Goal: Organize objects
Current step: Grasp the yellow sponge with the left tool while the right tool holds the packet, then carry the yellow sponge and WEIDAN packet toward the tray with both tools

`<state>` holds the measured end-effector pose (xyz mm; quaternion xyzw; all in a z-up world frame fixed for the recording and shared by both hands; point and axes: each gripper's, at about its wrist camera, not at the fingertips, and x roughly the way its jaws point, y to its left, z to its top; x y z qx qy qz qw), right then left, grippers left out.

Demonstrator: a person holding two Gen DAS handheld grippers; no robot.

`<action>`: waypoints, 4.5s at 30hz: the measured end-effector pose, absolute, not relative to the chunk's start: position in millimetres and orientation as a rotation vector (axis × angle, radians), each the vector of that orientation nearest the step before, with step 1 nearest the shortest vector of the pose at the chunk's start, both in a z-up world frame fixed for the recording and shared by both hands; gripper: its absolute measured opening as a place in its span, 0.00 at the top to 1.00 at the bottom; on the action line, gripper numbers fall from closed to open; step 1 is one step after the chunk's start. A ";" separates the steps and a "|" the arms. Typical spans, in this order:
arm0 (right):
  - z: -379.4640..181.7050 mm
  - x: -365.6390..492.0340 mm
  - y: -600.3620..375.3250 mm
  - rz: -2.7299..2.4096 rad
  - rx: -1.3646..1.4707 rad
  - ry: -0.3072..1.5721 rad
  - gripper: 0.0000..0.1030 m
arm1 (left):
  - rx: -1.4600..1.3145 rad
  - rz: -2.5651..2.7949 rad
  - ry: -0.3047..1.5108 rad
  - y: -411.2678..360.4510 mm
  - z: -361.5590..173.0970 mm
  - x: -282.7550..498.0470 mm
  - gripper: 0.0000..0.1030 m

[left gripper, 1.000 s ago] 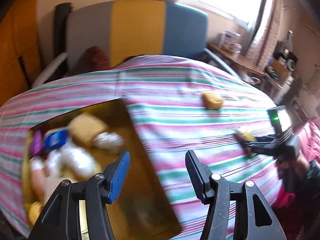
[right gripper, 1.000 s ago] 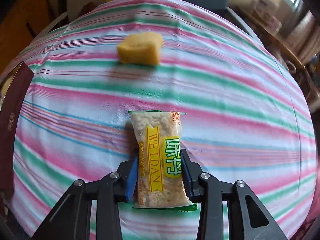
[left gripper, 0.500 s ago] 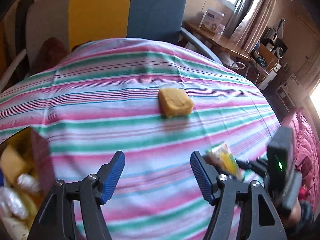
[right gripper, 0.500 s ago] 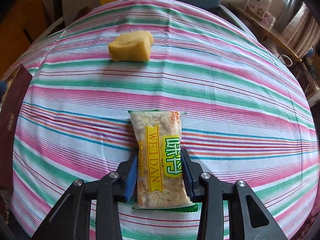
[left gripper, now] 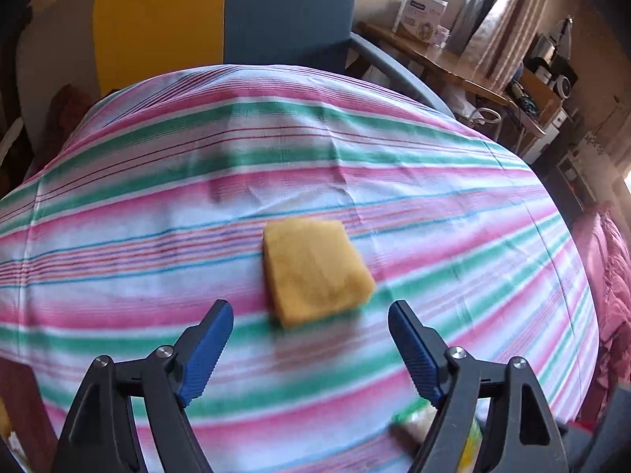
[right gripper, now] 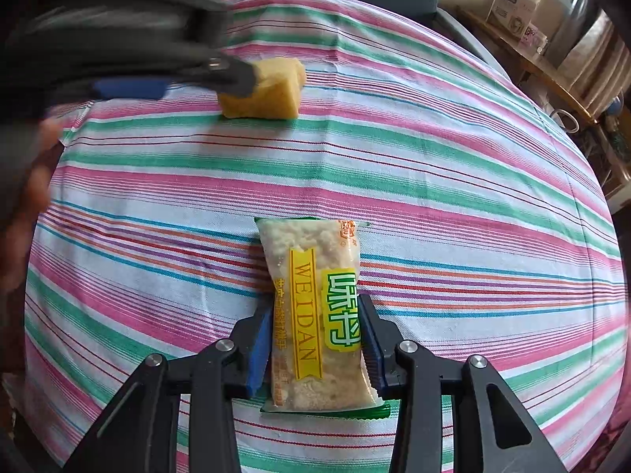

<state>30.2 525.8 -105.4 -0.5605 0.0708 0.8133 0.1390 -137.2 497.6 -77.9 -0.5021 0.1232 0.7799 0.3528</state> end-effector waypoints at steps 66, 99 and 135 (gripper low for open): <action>-114.3 25.2 514.0 2.458 -1.521 -0.017 0.61 | -1.095 2.299 0.362 348.3 -112.9 -17.6 0.41; -118.0 20.4 519.3 2.503 -1.444 -0.010 0.61 | -0.945 2.301 0.297 326.5 -46.4 6.6 0.46; -117.7 26.2 499.7 2.470 -1.374 -0.183 0.60 | -1.132 2.447 -0.083 68.5 -20.1 -18.0 0.46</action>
